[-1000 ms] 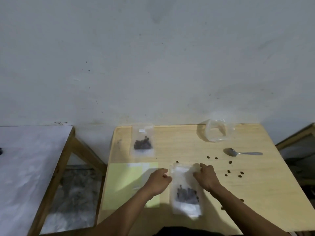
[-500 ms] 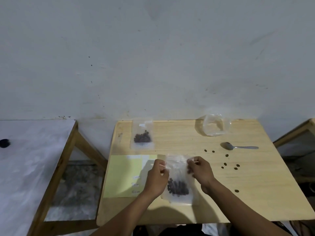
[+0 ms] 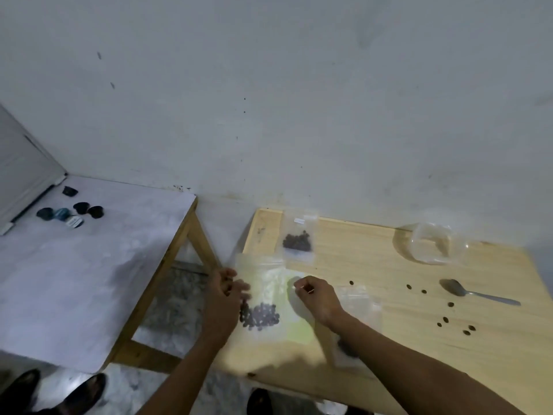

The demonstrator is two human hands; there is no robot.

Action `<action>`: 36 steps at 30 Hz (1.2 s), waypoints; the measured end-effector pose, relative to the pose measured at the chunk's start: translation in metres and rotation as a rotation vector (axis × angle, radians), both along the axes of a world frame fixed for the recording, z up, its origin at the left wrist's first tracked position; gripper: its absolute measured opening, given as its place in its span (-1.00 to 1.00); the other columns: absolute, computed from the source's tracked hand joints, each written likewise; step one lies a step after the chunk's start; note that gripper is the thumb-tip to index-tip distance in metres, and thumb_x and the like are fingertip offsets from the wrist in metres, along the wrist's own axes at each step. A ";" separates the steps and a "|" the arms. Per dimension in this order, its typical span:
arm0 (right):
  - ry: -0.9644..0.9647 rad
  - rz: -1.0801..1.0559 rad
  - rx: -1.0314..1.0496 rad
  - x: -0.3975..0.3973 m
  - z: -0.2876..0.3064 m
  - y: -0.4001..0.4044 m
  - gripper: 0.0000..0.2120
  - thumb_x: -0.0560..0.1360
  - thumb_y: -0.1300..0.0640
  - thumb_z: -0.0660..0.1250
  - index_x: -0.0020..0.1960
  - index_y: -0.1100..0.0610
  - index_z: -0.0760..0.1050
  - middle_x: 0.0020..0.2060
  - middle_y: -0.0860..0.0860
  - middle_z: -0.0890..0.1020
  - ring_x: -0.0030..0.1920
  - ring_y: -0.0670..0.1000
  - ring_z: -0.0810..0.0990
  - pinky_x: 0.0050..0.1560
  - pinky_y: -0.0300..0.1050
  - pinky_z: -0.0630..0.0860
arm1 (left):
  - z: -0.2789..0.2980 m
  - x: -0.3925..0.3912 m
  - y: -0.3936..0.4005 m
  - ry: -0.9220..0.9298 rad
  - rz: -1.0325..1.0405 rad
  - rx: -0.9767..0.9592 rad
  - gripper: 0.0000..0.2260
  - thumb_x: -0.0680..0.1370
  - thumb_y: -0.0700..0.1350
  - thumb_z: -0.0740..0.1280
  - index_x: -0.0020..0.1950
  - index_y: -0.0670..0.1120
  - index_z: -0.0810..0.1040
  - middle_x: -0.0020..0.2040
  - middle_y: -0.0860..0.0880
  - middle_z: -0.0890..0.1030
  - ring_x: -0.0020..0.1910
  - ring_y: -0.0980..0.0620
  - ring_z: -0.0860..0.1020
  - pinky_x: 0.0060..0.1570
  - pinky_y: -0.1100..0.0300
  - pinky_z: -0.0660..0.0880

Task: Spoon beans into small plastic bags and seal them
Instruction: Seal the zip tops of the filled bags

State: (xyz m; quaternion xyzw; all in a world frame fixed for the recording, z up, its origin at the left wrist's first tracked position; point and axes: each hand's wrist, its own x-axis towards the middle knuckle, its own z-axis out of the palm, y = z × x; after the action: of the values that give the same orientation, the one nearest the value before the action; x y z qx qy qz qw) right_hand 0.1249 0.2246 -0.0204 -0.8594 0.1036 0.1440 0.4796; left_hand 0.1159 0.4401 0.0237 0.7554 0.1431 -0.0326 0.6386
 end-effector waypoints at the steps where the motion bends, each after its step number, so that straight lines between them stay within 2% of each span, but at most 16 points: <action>1: -0.016 0.092 -0.098 0.001 -0.006 0.007 -0.82 0.58 0.13 0.26 0.08 0.14 0.60 -0.01 0.08 0.64 -0.01 0.07 0.59 0.05 -0.08 0.52 | 0.003 0.000 0.009 -0.008 0.026 0.007 -0.93 0.61 -0.22 0.26 0.06 -0.08 0.44 -0.17 -0.13 0.65 -0.33 0.03 0.64 -0.33 0.14 0.54; 4: -0.062 0.303 -0.300 0.002 -0.018 0.023 -0.73 0.58 0.08 0.20 0.20 0.13 0.56 0.10 0.11 0.56 0.11 0.14 0.54 0.08 -0.06 0.45 | 0.006 -0.001 0.030 -0.014 0.089 0.016 -0.91 0.60 -0.22 0.28 0.09 -0.11 0.45 -0.17 -0.10 0.66 -0.30 0.04 0.66 -0.25 0.17 0.54; 6: -0.086 0.389 -0.417 0.000 -0.025 0.030 -0.72 0.57 0.02 0.18 0.20 0.07 0.53 0.10 0.11 0.51 0.10 0.16 0.50 0.03 -0.01 0.47 | 0.009 -0.003 0.039 -0.005 0.104 0.033 -0.90 0.60 -0.20 0.29 0.11 -0.12 0.45 -0.16 -0.09 0.67 -0.30 0.07 0.66 -0.24 0.20 0.54; 8: -0.100 0.396 -0.493 -0.001 -0.030 0.034 -0.75 0.55 0.03 0.16 0.16 0.03 0.51 0.07 0.09 0.48 0.07 0.16 0.47 -0.02 0.00 0.48 | 0.010 -0.006 0.043 -0.007 0.109 0.035 -0.91 0.60 -0.19 0.30 0.09 -0.10 0.45 -0.15 -0.08 0.67 -0.28 0.08 0.66 -0.24 0.20 0.55; 12: -0.076 0.371 -0.520 0.003 -0.030 0.041 -0.83 0.53 0.10 0.18 0.03 0.06 0.51 0.00 0.07 0.46 0.02 0.15 0.44 -0.09 -0.05 0.45 | 0.011 -0.009 0.043 -0.021 0.101 0.078 -0.87 0.57 -0.21 0.34 0.08 -0.06 0.47 -0.14 -0.07 0.67 -0.27 0.11 0.66 -0.30 0.27 0.56; 14: -0.056 0.362 -0.470 0.007 -0.028 0.041 -0.89 0.50 0.12 0.19 -0.10 0.06 0.49 -0.05 0.07 0.47 -0.03 0.13 0.45 -0.10 -0.04 0.45 | 0.011 -0.009 0.041 -0.008 0.094 0.079 -0.87 0.57 -0.21 0.34 0.07 -0.04 0.46 -0.14 -0.05 0.67 -0.28 0.13 0.66 -0.29 0.27 0.56; 16: -0.037 0.266 -0.320 0.009 -0.023 0.039 -0.85 0.51 0.16 0.19 -0.23 0.04 0.41 -0.16 0.04 0.50 -0.14 0.07 0.47 -0.12 -0.05 0.45 | 0.012 -0.006 0.037 0.002 0.077 0.059 -0.89 0.58 -0.18 0.33 0.06 -0.02 0.47 -0.13 -0.04 0.67 -0.26 0.11 0.66 -0.25 0.24 0.56; 19: -0.082 0.013 -0.071 0.013 -0.007 0.028 -0.81 0.58 0.15 0.22 -0.18 0.19 0.44 -0.32 0.03 0.52 -0.33 -0.02 0.44 -0.28 -0.18 0.38 | 0.015 0.000 0.031 0.010 0.054 0.027 -0.94 0.60 -0.16 0.31 0.06 -0.05 0.52 -0.12 -0.05 0.67 -0.26 0.12 0.65 -0.26 0.24 0.54; 23: -0.216 -0.133 0.184 0.016 0.037 0.013 -0.90 0.55 0.23 0.30 -0.12 0.16 0.56 -0.32 -0.08 0.56 -0.27 -0.04 0.52 -0.18 -0.19 0.46 | 0.021 0.011 0.013 -0.018 0.020 0.049 -0.93 0.62 -0.15 0.27 0.02 -0.07 0.55 -0.13 -0.07 0.68 -0.21 0.08 0.66 -0.30 0.31 0.52; 26: -0.243 -0.107 0.221 0.018 0.068 0.012 -0.89 0.56 0.22 0.29 -0.09 0.15 0.59 -0.30 -0.17 0.57 -0.25 -0.22 0.54 -0.13 -0.29 0.48 | 0.029 0.016 -0.009 -0.030 -0.044 0.060 -0.89 0.63 -0.20 0.23 0.02 -0.09 0.55 -0.15 0.04 0.70 -0.27 0.18 0.64 -0.34 0.39 0.49; 28: -0.255 -0.083 0.218 0.020 0.080 0.015 -0.89 0.56 0.22 0.29 -0.06 0.17 0.60 -0.25 -0.17 0.60 -0.24 -0.27 0.55 -0.13 -0.34 0.48 | 0.034 0.018 -0.022 -0.045 -0.092 0.093 -0.86 0.61 -0.22 0.21 0.01 -0.06 0.55 -0.24 0.09 0.67 -0.38 0.12 0.54 -0.36 0.29 0.47; 30: -0.268 -0.076 0.187 0.022 0.087 0.017 -0.90 0.55 0.21 0.32 -0.04 0.14 0.62 -0.18 -0.10 0.64 -0.23 -0.24 0.55 -0.15 -0.40 0.46 | 0.038 0.020 -0.033 -0.066 -0.122 0.121 -0.85 0.60 -0.22 0.21 0.02 -0.03 0.54 -0.25 0.02 0.63 -0.33 0.01 0.50 -0.31 0.14 0.46; 32: -0.288 -0.075 0.144 0.024 0.092 0.017 -0.92 0.54 0.18 0.36 -0.04 0.10 0.63 -0.15 -0.03 0.68 -0.22 -0.18 0.56 -0.17 -0.41 0.45 | 0.042 0.022 -0.043 -0.092 -0.126 0.133 -0.83 0.60 -0.23 0.21 -0.03 0.01 0.53 -0.21 -0.04 0.61 -0.29 -0.05 0.53 -0.31 0.19 0.45; 36: -0.306 -0.061 0.092 0.023 0.098 0.013 -0.95 0.51 0.12 0.41 -0.10 0.08 0.63 -0.21 -0.02 0.67 -0.25 -0.13 0.56 -0.21 -0.40 0.43 | 0.052 0.021 -0.054 -0.123 -0.147 0.147 -0.80 0.61 -0.23 0.21 -0.08 0.04 0.52 -0.26 0.15 0.63 -0.30 -0.09 0.54 -0.38 0.22 0.41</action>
State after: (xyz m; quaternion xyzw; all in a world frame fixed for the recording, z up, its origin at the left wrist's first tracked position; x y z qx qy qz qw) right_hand 0.1481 0.2372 0.0776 -0.8448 0.0484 0.0014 0.5329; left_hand 0.1369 0.3862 0.0761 0.8091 0.0499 -0.0224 0.5851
